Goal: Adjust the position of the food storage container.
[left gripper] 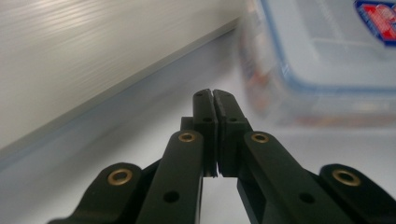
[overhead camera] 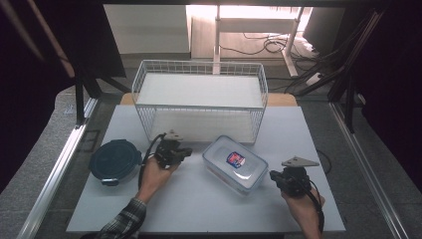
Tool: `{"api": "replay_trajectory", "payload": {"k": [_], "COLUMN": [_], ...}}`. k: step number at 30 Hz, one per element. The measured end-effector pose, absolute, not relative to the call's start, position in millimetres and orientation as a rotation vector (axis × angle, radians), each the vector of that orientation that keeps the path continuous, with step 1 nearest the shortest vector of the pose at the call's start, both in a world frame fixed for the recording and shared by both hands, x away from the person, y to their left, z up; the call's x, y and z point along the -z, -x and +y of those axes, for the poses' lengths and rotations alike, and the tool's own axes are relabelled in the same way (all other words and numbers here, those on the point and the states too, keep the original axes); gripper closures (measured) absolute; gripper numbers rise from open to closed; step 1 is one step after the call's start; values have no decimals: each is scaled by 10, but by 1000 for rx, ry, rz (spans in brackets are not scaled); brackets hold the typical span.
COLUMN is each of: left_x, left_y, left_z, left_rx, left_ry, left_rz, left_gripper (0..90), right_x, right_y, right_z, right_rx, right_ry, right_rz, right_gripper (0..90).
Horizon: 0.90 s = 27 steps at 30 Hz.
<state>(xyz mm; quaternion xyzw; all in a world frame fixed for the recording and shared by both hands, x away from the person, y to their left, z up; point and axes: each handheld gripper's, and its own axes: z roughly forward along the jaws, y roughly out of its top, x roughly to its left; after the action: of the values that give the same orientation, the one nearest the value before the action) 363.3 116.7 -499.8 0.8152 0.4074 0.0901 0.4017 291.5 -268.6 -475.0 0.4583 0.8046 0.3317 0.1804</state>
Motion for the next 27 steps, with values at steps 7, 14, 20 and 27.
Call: {"api": "replay_trajectory", "payload": {"k": [7, 14, 20, 27], "left_x": [5106, 5102, 5122, 5120], "left_y": [-3773, -3611, -3428, -3253], "left_z": [925, 916, 989, 1193], "left_rx": [-149, -170, -137, -86], "left_ry": [-2090, -2128, -2154, -2130], "left_rz": [982, 986, 961, 1009], "left_gripper": [898, 900, 900, 900], "right_x": [4831, 4861, 4904, 4936], "right_y": [-2966, -3088, -3212, -3310], "right_z": [-2644, -2619, -2586, -2462], "right_rx": [-919, -911, -954, -1007], "right_ry": [-1318, -1339, -1358, -1339], "right_rz": [2297, 2291, 2314, 2358], "right_gripper": [843, 886, 890, 891]}}
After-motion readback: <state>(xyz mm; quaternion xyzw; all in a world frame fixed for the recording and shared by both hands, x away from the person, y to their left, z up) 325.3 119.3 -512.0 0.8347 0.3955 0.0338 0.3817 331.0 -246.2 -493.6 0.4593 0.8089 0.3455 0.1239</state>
